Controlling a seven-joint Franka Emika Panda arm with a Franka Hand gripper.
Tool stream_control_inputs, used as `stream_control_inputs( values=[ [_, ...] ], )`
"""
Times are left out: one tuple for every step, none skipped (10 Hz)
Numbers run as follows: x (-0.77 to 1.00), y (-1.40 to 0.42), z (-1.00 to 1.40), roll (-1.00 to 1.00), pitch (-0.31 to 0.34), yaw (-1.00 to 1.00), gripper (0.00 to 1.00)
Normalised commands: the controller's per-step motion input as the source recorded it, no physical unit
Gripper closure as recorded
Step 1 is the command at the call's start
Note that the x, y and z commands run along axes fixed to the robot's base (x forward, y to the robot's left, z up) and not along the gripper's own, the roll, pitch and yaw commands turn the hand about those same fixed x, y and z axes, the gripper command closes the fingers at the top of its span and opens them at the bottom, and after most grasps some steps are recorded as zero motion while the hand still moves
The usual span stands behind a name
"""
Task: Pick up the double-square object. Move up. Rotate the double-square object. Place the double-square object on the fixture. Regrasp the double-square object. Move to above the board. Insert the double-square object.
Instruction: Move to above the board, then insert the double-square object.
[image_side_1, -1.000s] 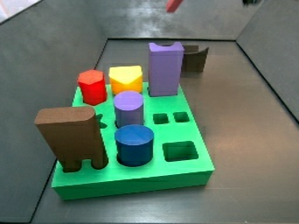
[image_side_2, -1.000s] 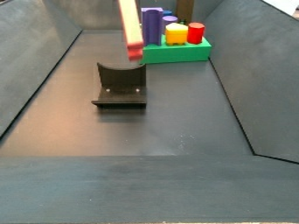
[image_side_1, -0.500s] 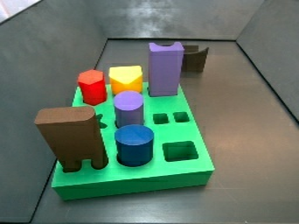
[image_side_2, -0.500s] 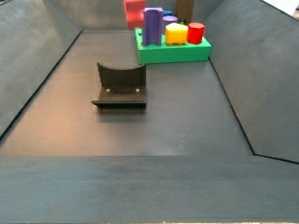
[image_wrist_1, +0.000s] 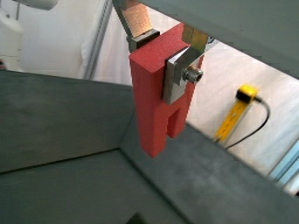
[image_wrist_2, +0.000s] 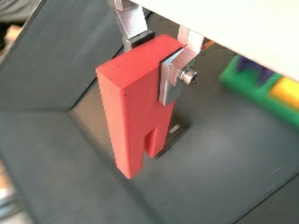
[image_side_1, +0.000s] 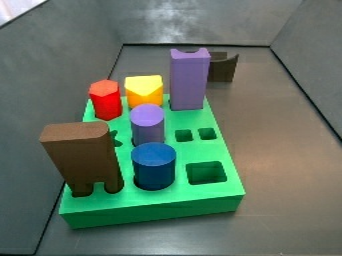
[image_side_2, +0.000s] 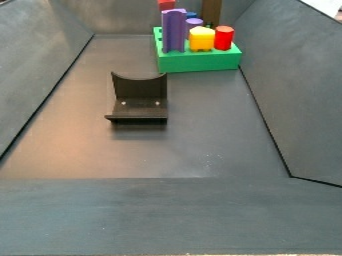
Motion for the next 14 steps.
stream_control_inputs(
  values=[
    [-0.4,-1.0,0.12,-1.0,-0.141,-0.15,1.0],
    [-0.41,-1.0,0.12,-1.0,-0.131,-0.16,1.0],
    [-0.42,-1.0,0.12,-1.0,-0.123,-0.17,1.0],
    [-0.43,-1.0,0.11,-1.0,-0.118,-0.17,1.0],
    [-0.46,-0.97,0.12,-1.0,-0.117,-0.18,1.0],
    [-0.38,-0.76,0.09,-1.0,-0.117,-0.18,1.0],
    [-0.18,-0.3,0.03,-0.69,-0.079,-0.11,1.0],
    [-0.13,-0.2,0.02,-0.56,-0.06,-0.08,1.0],
    [-0.07,-0.1,0.01,-0.34,-0.031,-0.04,1.0],
    [-0.05,-0.06,0.01,-0.23,-0.024,-0.03,1.0],
    [-0.01,0.0,0.0,0.0,0.0,0.01,1.0],
    [0.0,-0.08,0.0,0.0,0.0,0.0,1.0],
    [0.04,-0.35,-0.08,-0.06,0.0,-0.31,1.0],
    [0.05,-0.54,-0.07,-0.03,-0.009,-0.62,1.0]
  ],
)
